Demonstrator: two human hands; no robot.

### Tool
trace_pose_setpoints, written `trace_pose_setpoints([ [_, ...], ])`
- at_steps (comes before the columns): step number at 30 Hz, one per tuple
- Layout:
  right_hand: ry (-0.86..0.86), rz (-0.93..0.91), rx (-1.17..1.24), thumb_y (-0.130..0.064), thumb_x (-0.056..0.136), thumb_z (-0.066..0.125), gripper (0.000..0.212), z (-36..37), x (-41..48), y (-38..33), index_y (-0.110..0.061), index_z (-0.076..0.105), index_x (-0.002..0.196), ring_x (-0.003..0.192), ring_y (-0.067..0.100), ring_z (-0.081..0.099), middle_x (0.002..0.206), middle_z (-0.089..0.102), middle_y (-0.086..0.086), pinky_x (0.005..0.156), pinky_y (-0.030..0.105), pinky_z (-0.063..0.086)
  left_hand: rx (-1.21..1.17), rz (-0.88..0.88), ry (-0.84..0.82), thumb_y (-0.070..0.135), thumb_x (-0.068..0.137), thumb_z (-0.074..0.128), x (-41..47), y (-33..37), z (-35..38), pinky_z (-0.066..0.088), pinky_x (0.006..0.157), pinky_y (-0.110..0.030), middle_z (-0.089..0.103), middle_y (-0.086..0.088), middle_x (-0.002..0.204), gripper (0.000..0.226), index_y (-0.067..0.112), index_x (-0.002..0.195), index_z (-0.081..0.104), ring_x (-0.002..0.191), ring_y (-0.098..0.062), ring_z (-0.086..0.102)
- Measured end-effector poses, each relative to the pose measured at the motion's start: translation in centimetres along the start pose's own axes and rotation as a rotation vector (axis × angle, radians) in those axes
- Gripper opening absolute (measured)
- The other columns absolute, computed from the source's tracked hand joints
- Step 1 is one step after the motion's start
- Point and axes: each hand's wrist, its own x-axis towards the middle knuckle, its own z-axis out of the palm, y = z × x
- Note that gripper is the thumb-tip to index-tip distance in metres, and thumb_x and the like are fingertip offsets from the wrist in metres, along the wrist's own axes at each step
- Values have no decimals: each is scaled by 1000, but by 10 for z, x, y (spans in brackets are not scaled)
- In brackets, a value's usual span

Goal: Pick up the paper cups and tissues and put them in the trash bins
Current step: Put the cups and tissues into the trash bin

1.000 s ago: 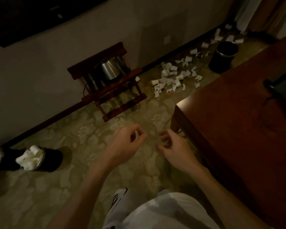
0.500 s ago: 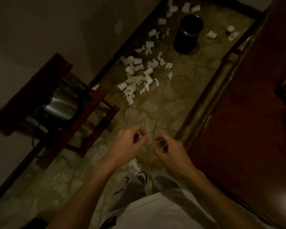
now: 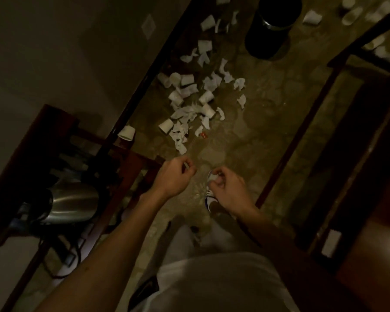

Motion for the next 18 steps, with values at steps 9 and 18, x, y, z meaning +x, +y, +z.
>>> trace_pose_setpoints([
  [9,-56,-45,-205,-26,96,56,21,-10,194,-16,-13,58,112,91,16,58,104,61,3,71,31,50,-75,-81,5,25,95,59,192,-50,9,40,57,-15,60,13,75,13,25,82,59,69,-6,57],
  [18,-212,163,-295,-23,97,55,26,13,343,29,-10,59,119,102,23,61,110,63,4,77,24,42,-289,-259,-24,24,97,59,342,-130,77,38,53,-6,52,12,81,25,11,118,64,70,-1,52],
])
